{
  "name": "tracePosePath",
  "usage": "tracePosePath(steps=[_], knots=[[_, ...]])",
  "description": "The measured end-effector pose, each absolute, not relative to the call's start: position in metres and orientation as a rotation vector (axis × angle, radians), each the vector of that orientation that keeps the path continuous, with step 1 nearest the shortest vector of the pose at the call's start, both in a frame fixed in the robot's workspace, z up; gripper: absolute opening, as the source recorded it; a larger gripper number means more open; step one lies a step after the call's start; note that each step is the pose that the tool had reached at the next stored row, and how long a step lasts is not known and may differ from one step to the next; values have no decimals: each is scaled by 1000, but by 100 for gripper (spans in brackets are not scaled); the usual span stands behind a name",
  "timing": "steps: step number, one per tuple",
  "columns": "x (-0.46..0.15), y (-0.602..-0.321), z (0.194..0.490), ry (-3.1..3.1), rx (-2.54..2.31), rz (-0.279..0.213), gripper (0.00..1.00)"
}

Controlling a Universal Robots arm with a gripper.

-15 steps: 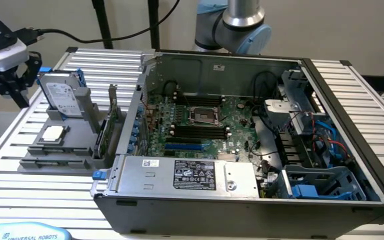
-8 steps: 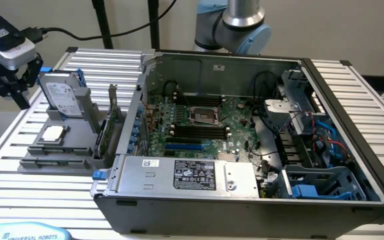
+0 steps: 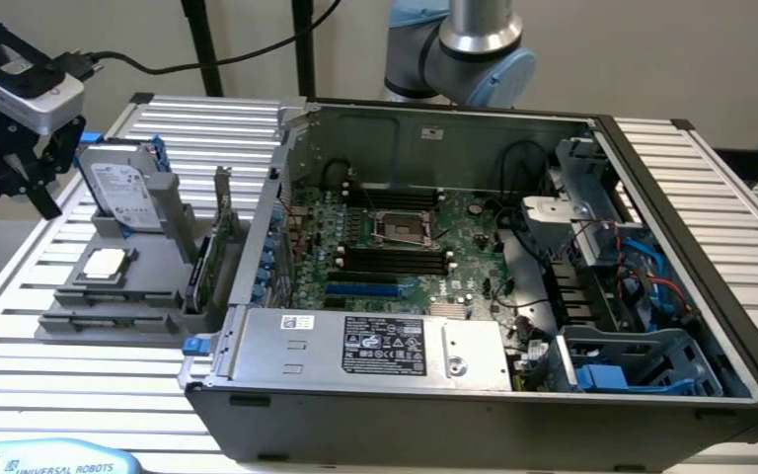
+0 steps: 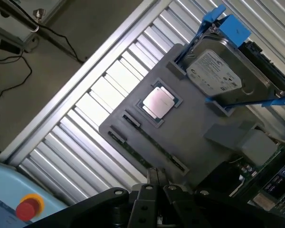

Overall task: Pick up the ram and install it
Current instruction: 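Pick up the ram and move it above insertion slot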

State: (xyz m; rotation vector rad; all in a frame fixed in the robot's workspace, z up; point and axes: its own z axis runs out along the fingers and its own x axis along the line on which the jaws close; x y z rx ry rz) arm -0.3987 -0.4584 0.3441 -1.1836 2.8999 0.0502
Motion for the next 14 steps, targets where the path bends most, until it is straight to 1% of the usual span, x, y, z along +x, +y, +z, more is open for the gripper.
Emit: tracePosePath(steps=[14], knots=[[-399, -458, 338, 2729, -1546, 52, 11]])
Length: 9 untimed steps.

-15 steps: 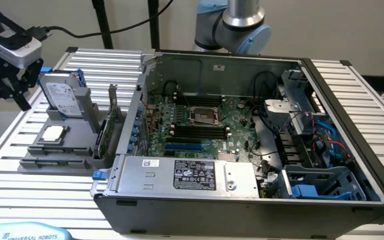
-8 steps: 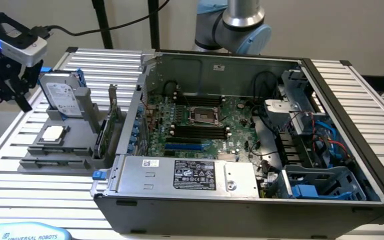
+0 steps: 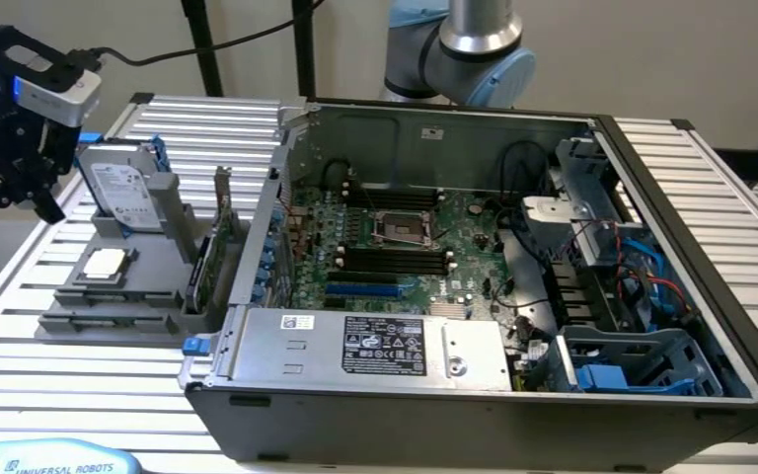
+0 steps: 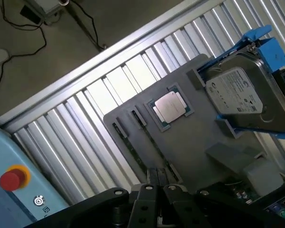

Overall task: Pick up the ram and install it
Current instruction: 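Pick up the ram and move it above insertion slot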

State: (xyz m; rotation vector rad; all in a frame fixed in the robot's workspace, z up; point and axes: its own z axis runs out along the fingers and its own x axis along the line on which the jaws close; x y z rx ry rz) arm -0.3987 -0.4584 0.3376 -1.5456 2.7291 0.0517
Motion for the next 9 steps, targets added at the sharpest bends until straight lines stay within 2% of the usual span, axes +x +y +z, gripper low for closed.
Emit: tracePosePath(steps=[9], knots=[[-399, -458, 336, 2603, -1751, 53, 11]])
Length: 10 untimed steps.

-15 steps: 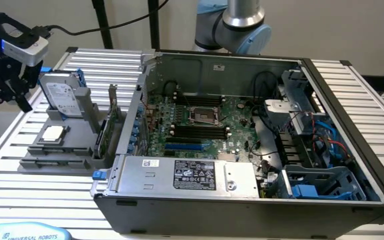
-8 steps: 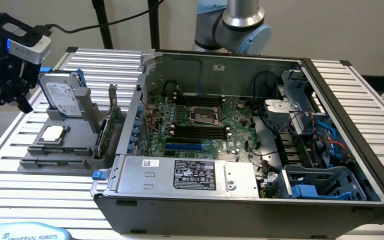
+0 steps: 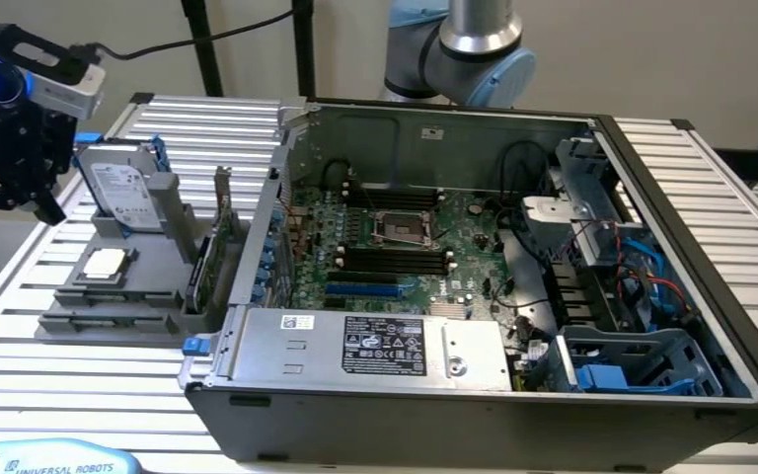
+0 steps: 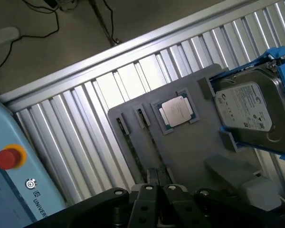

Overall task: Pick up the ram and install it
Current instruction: 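Pick up the ram and move it above insertion slot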

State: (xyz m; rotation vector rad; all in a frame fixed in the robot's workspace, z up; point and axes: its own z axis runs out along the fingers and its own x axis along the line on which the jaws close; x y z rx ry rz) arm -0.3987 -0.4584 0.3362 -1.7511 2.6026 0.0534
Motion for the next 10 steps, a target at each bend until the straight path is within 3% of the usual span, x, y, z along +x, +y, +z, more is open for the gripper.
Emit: tracePosePath(steps=[10], knots=[[-386, -458, 330, 2523, -1866, 54, 11]])
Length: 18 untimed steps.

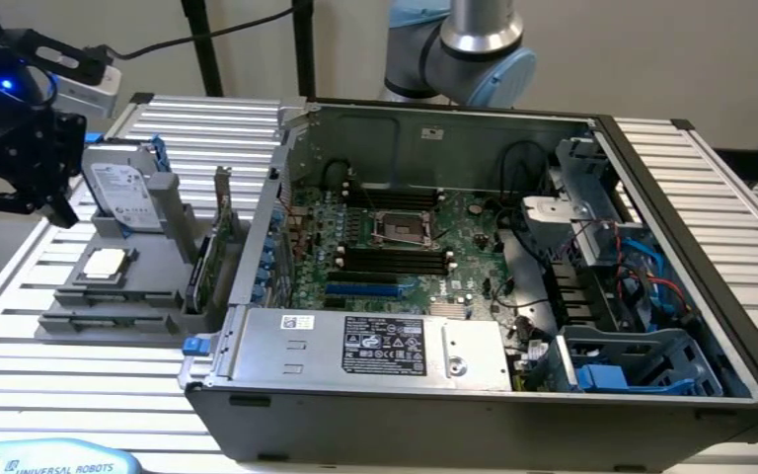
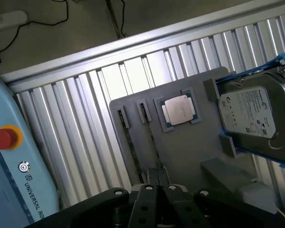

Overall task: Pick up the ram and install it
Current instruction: 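Pick up the ram and move it above insertion slot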

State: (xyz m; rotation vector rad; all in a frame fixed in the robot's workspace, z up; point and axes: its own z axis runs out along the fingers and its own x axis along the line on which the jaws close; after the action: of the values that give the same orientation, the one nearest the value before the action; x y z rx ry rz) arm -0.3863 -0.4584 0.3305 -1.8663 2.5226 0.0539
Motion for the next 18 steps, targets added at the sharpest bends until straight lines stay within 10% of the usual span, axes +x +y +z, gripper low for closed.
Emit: tracePosePath(steps=[18], knots=[[-381, -459, 301, 2257, -2189, 50, 11]])
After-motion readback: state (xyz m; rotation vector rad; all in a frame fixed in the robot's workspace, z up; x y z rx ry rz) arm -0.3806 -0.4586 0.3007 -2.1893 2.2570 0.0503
